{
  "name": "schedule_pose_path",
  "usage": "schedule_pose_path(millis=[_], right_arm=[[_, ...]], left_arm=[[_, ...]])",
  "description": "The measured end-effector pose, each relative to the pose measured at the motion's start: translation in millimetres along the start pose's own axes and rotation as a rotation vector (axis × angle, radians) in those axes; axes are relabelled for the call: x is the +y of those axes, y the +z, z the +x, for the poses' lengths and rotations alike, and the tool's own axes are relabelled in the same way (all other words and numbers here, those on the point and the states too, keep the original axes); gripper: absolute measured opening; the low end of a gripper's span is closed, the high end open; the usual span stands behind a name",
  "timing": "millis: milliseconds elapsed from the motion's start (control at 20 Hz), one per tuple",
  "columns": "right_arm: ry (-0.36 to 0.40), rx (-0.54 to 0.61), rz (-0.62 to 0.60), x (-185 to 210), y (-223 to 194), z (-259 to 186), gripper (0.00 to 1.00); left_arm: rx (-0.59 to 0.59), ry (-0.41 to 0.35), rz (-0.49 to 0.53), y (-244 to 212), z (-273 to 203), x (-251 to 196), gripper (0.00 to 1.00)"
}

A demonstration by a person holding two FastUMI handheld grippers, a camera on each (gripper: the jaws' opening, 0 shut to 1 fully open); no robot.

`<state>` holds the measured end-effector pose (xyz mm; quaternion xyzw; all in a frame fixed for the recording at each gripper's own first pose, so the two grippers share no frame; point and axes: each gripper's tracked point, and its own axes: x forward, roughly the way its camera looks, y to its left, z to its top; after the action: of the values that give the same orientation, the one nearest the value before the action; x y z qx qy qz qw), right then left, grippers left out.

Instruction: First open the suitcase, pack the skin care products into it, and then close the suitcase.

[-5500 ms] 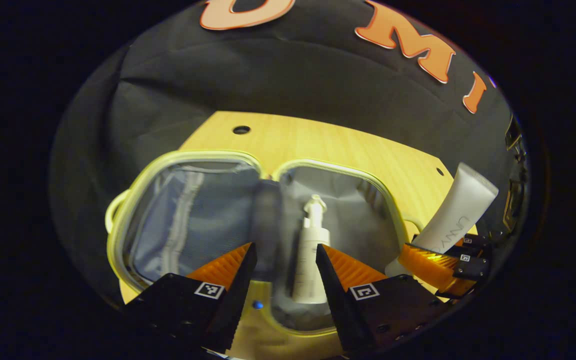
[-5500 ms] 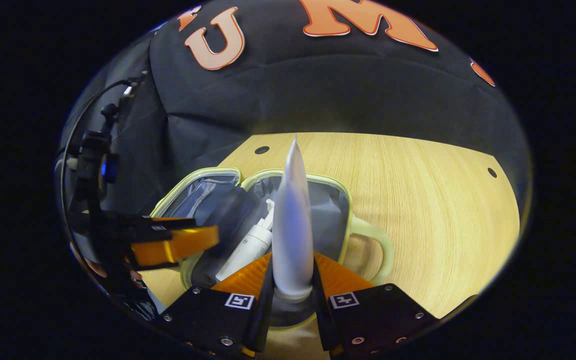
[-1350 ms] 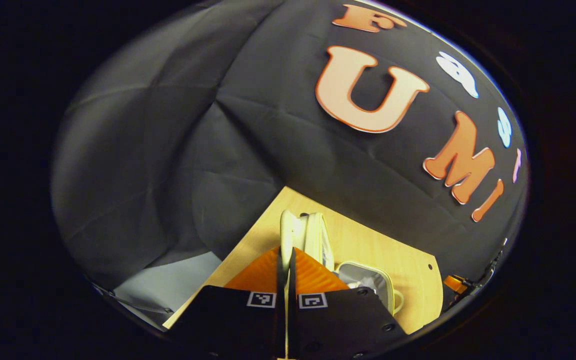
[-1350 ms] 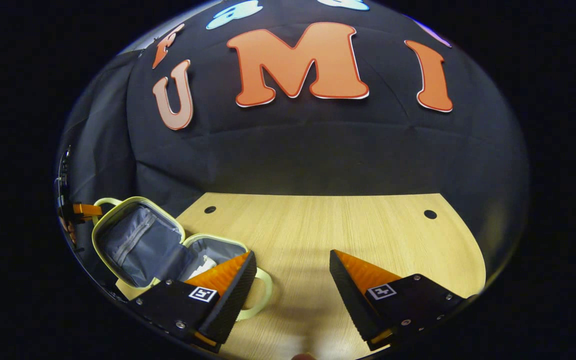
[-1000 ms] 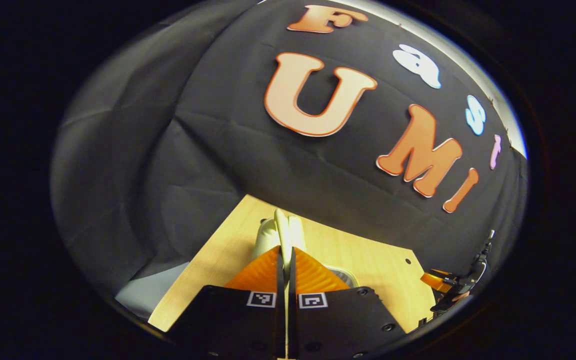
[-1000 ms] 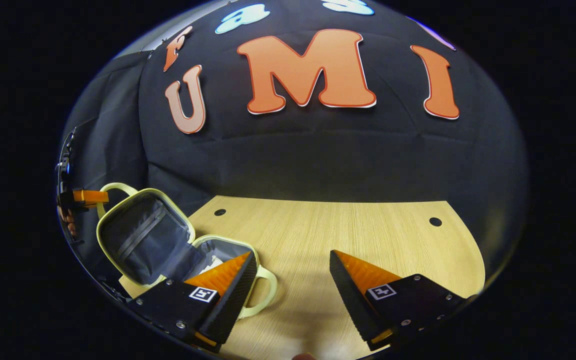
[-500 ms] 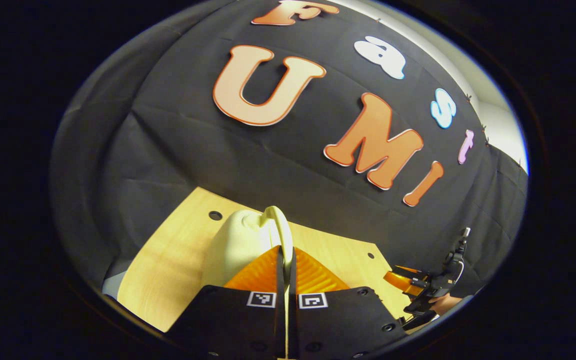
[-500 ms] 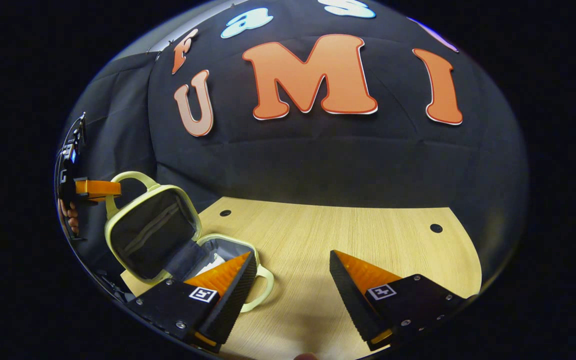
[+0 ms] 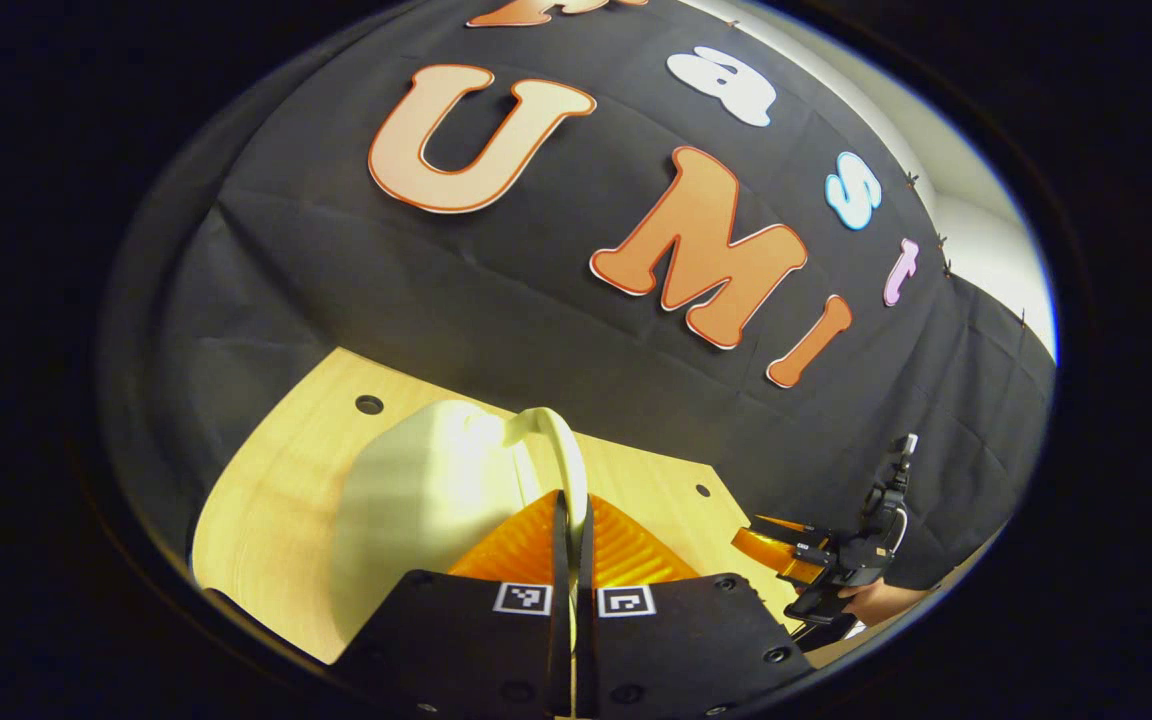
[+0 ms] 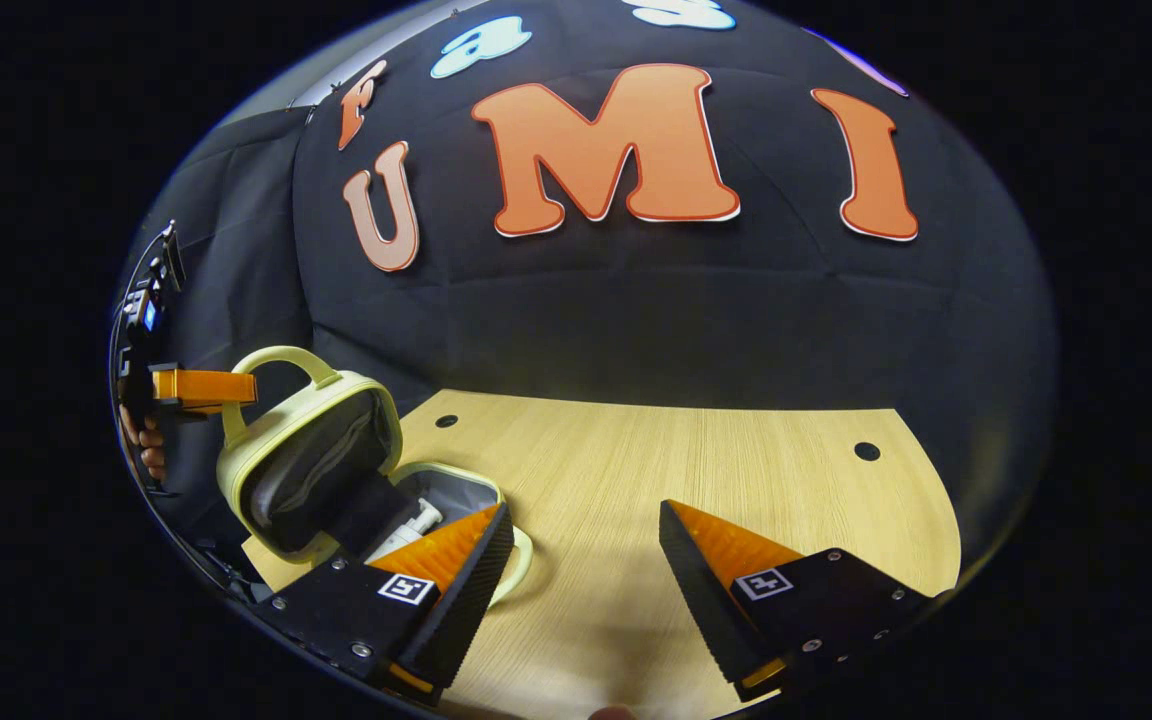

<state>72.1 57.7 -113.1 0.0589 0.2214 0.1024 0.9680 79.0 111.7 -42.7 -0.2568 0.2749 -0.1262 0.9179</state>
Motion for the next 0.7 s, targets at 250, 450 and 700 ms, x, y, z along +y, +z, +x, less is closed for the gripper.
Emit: schedule_pose_path(millis=[250,450,700], right_arm=[[-0.016,-0.01,0.017,-9.4,2.0,-3.5,0.94],[-0.027,-0.03,0.028,-14.2,9.6,-6.5,0.94],[-0.032,-0.025,0.034,-16.9,4.3,-9.8,0.94]], left_arm=[[0.032,-0.035,0.009,-20.9,17.5,-14.5,0.02],[0.074,-0.072,-0.003,-42.3,34.0,-28.6,0.02],[0.162,-0.104,0.036,-80.0,63.0,-49.0,0.03]])
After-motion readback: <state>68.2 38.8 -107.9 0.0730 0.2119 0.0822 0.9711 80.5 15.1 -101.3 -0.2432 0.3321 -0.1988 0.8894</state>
